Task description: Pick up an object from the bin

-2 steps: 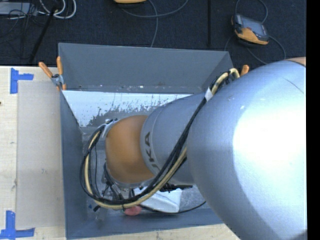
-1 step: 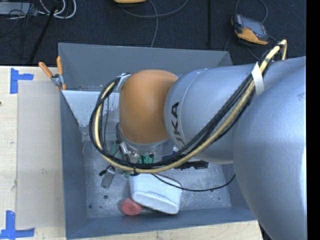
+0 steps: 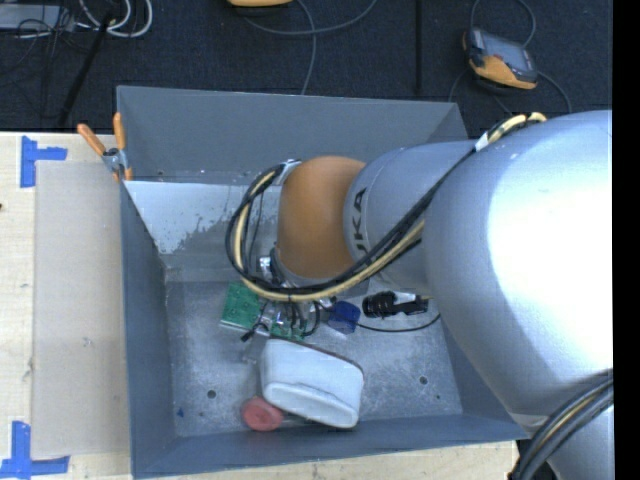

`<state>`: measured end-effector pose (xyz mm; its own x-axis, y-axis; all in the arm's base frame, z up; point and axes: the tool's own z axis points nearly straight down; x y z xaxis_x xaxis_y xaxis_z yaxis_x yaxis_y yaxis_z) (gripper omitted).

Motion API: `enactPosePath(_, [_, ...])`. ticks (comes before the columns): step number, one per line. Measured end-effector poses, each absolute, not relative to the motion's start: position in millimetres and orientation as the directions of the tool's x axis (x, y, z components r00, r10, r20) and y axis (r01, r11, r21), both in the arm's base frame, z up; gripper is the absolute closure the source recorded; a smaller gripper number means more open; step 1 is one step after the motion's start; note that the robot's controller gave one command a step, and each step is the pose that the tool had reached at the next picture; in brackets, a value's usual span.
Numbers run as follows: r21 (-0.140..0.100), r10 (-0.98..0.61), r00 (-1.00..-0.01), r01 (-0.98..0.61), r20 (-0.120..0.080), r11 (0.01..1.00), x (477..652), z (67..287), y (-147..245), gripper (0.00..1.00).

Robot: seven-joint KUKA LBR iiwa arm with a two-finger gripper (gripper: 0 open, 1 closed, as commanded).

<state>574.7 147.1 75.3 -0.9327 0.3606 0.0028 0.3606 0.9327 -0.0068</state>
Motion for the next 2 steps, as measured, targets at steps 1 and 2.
enactPosePath(1, [0.0,0.356,-0.934,0.356,-0.001,0.934,575.6,80.3,151.2,1.0])
enactPosePath(2, [0.004,0.36,-0.933,0.36,-0.006,0.933,576.8,191.2,147.7,1.0])
